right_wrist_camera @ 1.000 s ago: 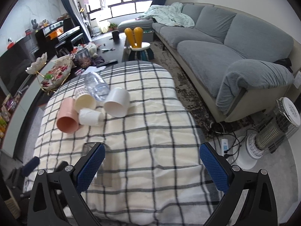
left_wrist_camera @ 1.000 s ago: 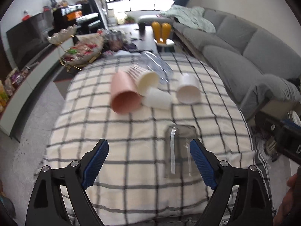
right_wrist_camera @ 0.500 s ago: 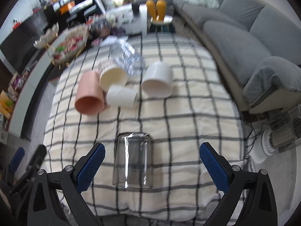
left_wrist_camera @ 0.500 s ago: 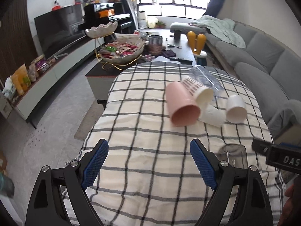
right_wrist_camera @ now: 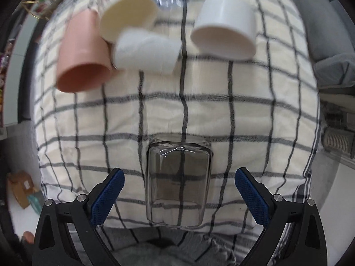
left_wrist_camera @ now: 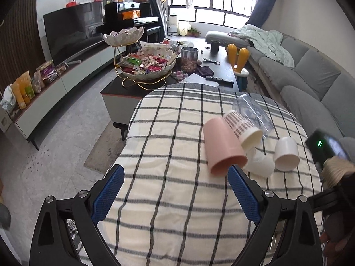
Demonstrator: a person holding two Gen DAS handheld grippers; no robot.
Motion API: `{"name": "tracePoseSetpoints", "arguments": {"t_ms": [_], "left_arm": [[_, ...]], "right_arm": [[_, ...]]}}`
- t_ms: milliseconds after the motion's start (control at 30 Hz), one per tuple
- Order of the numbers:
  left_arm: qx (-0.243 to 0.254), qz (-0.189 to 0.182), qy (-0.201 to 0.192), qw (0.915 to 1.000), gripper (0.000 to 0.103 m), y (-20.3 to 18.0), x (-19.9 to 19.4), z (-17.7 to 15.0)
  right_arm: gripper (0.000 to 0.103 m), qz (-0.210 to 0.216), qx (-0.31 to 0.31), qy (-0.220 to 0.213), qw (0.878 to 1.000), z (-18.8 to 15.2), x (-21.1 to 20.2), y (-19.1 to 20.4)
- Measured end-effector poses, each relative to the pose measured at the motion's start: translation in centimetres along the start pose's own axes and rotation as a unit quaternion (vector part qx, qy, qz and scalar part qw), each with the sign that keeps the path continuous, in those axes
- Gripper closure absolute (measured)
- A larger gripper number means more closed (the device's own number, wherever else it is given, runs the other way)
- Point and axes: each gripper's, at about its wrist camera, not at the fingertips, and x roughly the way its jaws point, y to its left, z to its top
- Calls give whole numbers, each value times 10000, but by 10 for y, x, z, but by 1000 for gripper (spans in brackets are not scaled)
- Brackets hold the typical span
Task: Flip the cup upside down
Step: 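Move the right gripper over the clear cup and close on its sides, then lift the clear cup with the right gripper, rotate it rim-down, lower it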
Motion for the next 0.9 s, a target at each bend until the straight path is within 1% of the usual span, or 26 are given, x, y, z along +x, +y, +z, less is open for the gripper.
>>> {"name": "tracePoseSetpoints", "arguments": {"t_ms": [100,267,333,367,400,433,467,533,633,700,733,800,900], "left_arm": [[-38,-5,-15,10000,7,4,7,6],[-50,-80,111,9999,7,6,22,9],[-50,-97,151,9998,7,6,26,9],[-53,-100,176,9998,7,6,29,9],[-59,-104,195,9997,7,6,30,9],[-69,-105,220,9997,7,7,32,9],[-84,-106,243,9996,7,8,33,9],[-96,-96,266,9996,7,8,35,8],[-67,-95,268,9996,7,7,35,7],[-25,-94,238,9997,7,5,32,6],[-8,-95,223,9997,7,5,31,6],[16,-84,166,9998,7,3,26,5],[13,-65,77,9999,7,3,20,1]], "right_arm": [[4,-29,71,355,9993,7,14,2],[7,-128,56,754,9971,20,33,6],[15,-169,34,899,9958,24,41,8],[18,-213,21,965,9951,25,45,8],[24,-247,16,1026,9944,26,48,8],[33,-255,21,1063,9940,26,51,8],[36,-225,35,1097,9937,26,54,7],[36,-216,21,1054,9942,26,54,7],[36,-196,19,917,9956,24,48,6],[36,-144,21,751,9971,20,34,5],[36,-94,10,596,9982,17,27,5],[36,-33,-55,220,9997,12,12,5],[36,108,-195,-756,9969,-2,-15,10]]}}
